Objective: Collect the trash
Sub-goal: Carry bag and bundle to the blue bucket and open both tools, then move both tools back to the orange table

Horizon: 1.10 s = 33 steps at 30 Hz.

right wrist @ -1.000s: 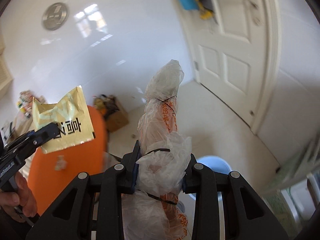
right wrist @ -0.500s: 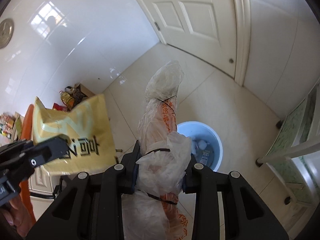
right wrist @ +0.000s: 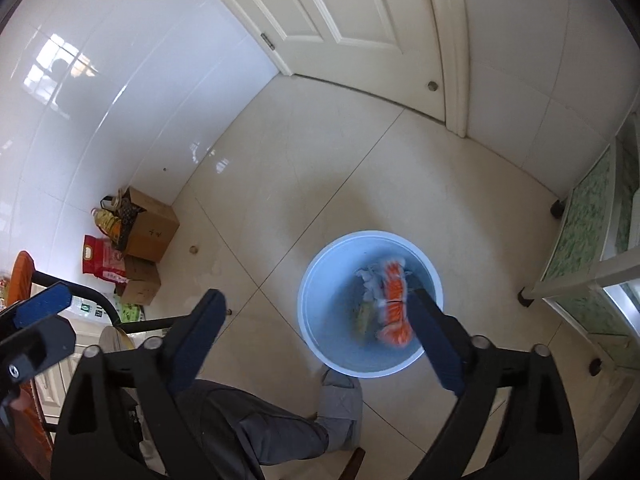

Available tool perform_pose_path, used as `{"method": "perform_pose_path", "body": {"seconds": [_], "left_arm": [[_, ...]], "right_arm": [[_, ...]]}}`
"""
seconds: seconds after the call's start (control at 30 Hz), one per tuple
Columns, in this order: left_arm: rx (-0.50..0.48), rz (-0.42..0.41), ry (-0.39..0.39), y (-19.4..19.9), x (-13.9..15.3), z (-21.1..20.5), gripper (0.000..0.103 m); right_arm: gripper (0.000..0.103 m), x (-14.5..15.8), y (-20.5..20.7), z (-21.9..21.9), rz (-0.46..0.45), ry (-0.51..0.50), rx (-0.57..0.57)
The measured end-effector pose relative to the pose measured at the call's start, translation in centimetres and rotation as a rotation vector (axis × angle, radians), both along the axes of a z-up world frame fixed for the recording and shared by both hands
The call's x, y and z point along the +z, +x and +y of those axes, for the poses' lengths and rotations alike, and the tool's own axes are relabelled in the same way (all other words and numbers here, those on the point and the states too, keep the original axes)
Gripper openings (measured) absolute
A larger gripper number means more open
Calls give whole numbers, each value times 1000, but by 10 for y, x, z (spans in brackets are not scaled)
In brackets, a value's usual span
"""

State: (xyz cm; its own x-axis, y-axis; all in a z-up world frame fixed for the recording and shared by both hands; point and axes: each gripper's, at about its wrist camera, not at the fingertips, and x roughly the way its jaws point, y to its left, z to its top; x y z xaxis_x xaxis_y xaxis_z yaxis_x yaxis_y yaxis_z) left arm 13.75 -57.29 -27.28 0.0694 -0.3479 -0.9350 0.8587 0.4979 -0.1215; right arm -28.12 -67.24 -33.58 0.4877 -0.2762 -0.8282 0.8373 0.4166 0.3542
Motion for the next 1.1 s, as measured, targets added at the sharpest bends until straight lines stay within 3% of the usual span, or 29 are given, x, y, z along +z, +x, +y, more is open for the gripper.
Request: {"method": "perform_pose_path", "body": {"seconds": [0.03, 0.2, 0.47, 0.6, 0.83, 1.1], "left_arm": [[6, -14, -5, -4, 4, 6, 76], [35, -81, -70, -29, 37, 48, 82], [131, -125, -233, -48, 103, 144, 87], [209, -178, -315, -57, 140, 207, 93], [376, -311, -389, -87, 193, 324, 96], [570, -437, -443, -126, 233, 444, 100]], "right_arm": [[103, 6, -2, 4, -2, -11, -12], [103, 30, -7, 22, -12, -44, -40], [103, 105, 7, 79, -65, -162, 18], [103, 148, 26, 116, -102, -248, 87], [103, 222, 75, 192, -162, -399, 241], [103, 276, 133, 287, -210, -547, 422]]}}
